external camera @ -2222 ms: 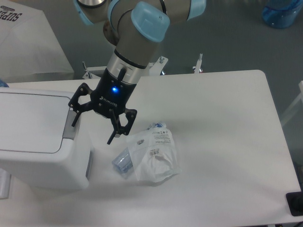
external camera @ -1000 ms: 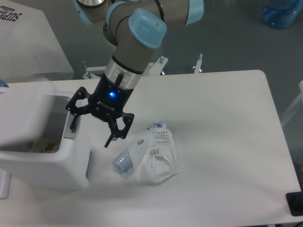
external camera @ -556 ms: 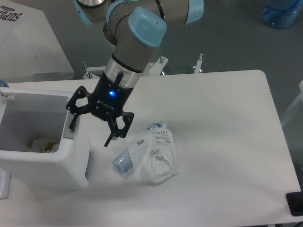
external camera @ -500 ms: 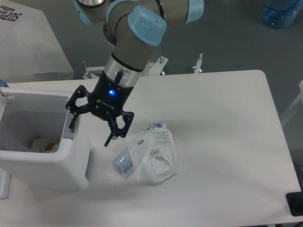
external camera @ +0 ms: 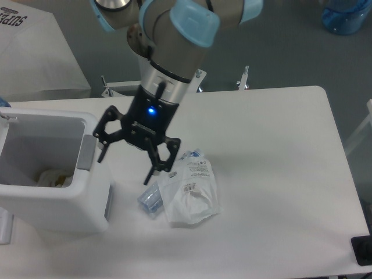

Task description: Open the trash can

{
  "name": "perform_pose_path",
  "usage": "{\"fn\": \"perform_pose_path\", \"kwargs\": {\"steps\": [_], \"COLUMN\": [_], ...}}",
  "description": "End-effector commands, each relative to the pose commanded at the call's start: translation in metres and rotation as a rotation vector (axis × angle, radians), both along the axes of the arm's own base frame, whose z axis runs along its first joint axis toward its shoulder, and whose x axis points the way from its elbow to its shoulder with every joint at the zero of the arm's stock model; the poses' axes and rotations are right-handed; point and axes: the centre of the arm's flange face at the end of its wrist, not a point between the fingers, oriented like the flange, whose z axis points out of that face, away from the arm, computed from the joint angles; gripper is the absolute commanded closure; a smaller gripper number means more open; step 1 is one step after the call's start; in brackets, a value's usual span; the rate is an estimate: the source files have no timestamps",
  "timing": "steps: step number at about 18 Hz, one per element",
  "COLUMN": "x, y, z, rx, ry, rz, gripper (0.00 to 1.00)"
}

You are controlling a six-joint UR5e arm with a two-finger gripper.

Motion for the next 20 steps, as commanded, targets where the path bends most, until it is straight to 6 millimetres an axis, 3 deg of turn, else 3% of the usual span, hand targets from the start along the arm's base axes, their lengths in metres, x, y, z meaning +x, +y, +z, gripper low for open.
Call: {"fn": "perform_pose_path", "kwargs": {"steps": [3,7,9,12,14,17,20], "x": [-0.07,-0.128,-0.146,-0.162,-0.169,-0.173,-0.172], "y": [-0.018,-0.027,-0.026,-0.037,-0.037,-0.039,-0.043], "z": [-0.043,-0.074,-0.093,-0.113,-0.114,-0.129,-0.13], "rx": [-0.112,-0.181,-0.255,-0.354,-0.373,-0.461,-0.534], "ry": [0.064,0.147,0.212,0.279,0.341,0.45,0.487], "rz": [0.07,0.058,0.033,0.01,-0.059,-0.226,-0.289], "gripper": [0.0,0.0,0.0,0.0,0.0,0.0,0.0]}}
